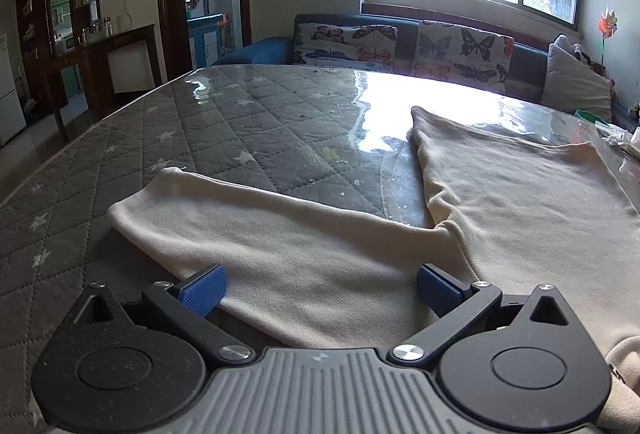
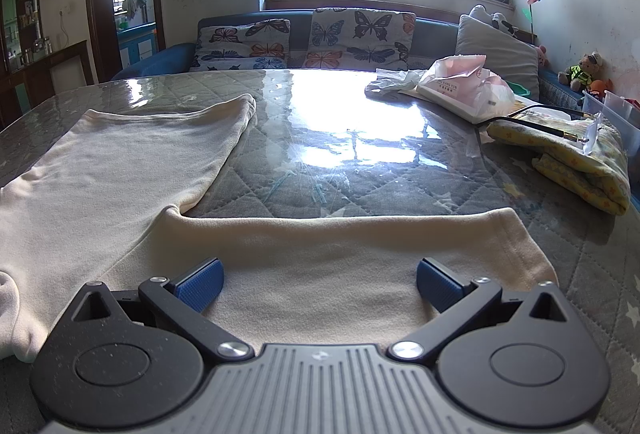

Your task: Fold clothes

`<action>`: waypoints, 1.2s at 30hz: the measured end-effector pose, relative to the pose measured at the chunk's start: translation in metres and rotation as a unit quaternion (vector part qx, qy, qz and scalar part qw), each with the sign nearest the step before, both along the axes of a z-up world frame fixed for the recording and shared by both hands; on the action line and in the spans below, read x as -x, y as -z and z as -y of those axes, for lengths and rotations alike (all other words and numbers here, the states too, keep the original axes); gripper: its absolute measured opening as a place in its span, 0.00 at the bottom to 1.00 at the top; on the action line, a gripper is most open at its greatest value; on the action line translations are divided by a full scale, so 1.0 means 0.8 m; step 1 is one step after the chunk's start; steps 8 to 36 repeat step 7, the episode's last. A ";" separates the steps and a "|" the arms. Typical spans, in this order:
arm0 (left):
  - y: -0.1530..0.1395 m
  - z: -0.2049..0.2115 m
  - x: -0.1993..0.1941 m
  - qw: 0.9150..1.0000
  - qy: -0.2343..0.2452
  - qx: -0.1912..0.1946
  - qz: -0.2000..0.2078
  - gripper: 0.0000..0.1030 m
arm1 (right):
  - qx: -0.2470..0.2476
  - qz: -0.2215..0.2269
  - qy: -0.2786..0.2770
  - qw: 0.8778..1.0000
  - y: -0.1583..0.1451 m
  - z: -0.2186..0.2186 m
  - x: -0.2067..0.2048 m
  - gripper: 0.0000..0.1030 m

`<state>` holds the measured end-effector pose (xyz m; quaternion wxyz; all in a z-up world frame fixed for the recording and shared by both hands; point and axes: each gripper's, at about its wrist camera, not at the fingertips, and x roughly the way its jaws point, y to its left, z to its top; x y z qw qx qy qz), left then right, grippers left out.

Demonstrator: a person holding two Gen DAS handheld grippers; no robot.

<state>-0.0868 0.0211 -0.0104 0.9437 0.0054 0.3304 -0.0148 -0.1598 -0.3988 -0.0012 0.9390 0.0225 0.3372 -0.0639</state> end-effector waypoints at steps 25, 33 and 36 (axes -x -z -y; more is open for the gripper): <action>0.001 -0.001 0.000 1.000 0.000 0.002 0.000 1.00 | 0.000 0.000 0.000 1.000 0.000 0.000 0.000 1.00; 0.001 -0.001 0.000 1.000 0.000 0.002 0.000 1.00 | 0.000 0.000 0.000 1.000 0.000 0.000 0.000 1.00; 0.001 -0.001 0.000 1.000 0.000 0.002 0.000 1.00 | 0.000 0.000 0.000 1.000 0.000 0.000 0.000 1.00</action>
